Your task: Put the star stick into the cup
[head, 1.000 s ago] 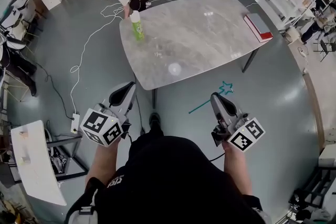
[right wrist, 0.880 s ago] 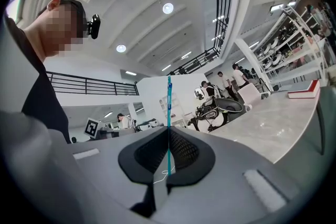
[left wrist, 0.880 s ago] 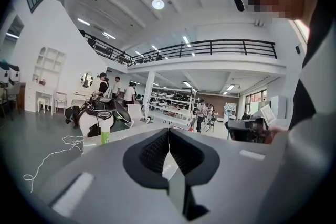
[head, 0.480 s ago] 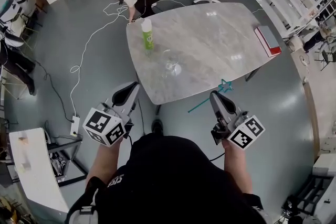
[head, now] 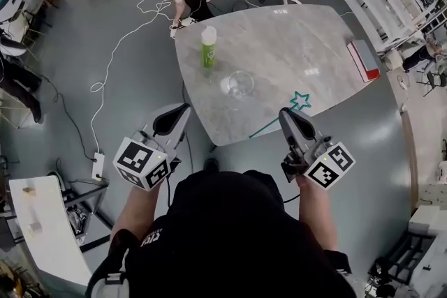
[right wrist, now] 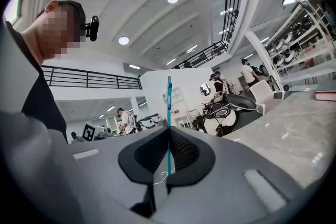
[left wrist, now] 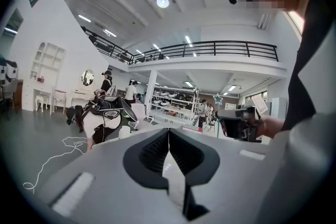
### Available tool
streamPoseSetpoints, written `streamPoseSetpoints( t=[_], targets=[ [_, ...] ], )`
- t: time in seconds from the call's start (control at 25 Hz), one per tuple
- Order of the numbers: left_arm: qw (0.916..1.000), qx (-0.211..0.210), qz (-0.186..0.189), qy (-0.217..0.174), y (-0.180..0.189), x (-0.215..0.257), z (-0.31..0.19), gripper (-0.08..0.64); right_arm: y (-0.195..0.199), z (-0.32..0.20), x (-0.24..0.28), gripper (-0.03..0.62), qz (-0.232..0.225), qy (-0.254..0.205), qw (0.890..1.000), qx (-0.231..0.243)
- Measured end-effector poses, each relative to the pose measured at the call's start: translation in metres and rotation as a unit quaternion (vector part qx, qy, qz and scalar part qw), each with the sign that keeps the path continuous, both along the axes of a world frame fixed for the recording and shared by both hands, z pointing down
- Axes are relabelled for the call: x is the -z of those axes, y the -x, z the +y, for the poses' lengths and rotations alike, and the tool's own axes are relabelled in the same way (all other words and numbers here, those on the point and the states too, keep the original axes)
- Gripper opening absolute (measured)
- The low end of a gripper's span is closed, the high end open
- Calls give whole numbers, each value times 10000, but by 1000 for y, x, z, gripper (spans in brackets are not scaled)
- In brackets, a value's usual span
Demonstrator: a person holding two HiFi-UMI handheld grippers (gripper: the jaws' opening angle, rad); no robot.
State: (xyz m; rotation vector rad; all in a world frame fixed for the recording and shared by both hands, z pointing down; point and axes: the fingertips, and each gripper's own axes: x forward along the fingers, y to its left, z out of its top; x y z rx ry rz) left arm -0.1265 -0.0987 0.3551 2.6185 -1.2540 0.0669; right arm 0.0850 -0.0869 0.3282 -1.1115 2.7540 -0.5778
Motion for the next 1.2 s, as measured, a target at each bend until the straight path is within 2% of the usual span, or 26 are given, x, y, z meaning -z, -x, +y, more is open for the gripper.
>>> streamPoseSetpoints(
  t=[0.2,0.52,0.84,1.2],
  targets=[
    [9999,-17,95,33,2,-2,-9,5,3,-17,-1,17,-2,120,9999,-20],
    [9999,52,15,94,-5,-9,-39,5,4,-56,-7,17,-6,112,9998,169],
    [9998,173,24,138,-37,-7,-75,5,-11,-104,-13,17,53,144,9990,428],
    [9985,258,-73,481,-60,-30,-110,5,-8,-153,-36,17,128,230,9978,604]
  ],
)
